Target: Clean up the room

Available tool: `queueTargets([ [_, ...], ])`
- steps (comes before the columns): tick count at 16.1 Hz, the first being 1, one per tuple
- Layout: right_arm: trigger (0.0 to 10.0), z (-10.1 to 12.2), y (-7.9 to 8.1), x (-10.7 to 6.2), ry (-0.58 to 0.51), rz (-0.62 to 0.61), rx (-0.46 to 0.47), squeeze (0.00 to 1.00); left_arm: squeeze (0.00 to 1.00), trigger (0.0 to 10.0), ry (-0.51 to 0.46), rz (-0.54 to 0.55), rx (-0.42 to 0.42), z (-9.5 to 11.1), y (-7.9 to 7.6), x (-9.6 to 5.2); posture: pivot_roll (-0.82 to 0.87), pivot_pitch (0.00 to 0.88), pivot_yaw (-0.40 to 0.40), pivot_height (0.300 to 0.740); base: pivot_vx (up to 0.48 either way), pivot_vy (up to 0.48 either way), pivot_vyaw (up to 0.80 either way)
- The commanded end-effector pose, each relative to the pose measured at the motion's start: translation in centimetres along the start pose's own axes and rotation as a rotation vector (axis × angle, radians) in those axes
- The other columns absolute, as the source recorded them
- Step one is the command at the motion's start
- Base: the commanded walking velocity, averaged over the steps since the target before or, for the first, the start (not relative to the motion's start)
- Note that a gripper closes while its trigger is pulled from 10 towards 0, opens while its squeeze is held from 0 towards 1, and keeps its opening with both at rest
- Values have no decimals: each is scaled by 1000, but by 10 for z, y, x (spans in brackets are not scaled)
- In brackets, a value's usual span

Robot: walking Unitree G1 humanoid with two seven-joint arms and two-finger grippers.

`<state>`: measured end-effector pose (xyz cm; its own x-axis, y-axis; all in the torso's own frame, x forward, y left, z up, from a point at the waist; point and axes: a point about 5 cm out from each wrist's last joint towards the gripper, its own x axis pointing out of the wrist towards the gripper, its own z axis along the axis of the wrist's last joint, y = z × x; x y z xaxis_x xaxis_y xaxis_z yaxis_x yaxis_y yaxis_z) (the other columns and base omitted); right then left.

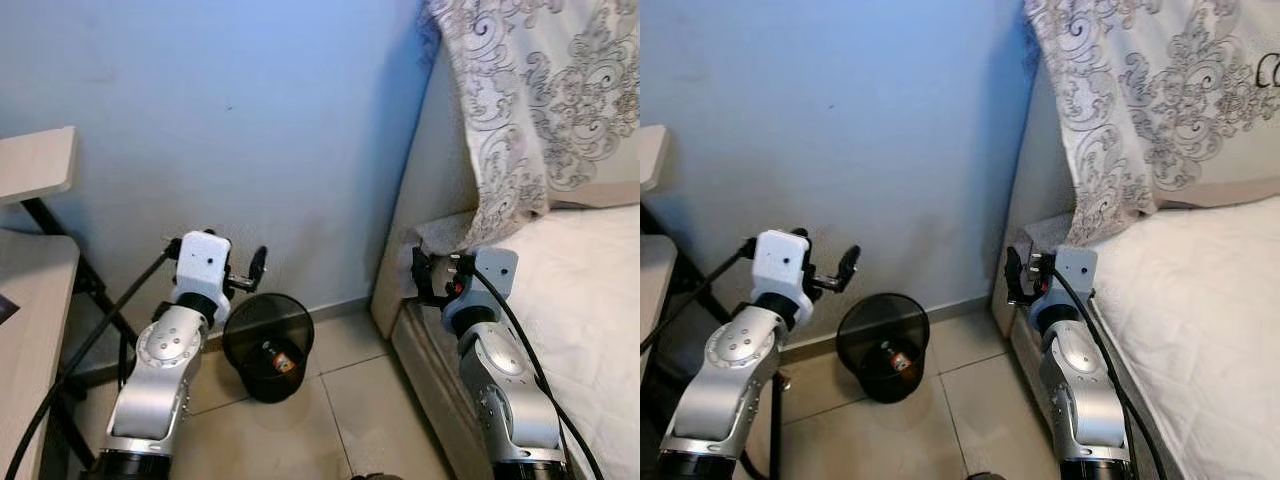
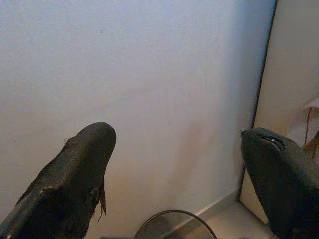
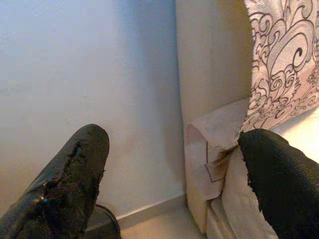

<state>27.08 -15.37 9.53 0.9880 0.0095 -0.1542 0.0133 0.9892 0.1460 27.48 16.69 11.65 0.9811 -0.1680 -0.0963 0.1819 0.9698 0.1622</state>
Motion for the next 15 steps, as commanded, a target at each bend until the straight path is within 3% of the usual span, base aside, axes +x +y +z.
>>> queueTargets([
  [1,10000,2,-3,0,-7,-15,-10,0,165,10000,-15,-3,-5,3,-2,2,-23,0,2,740,0,-311,-781],
  [15,10000,8,-4,3,-40,-45,-29,0,165,10000,-18,21,-10,3,4,3,-22,0,9,740,0,-307,-781],
])
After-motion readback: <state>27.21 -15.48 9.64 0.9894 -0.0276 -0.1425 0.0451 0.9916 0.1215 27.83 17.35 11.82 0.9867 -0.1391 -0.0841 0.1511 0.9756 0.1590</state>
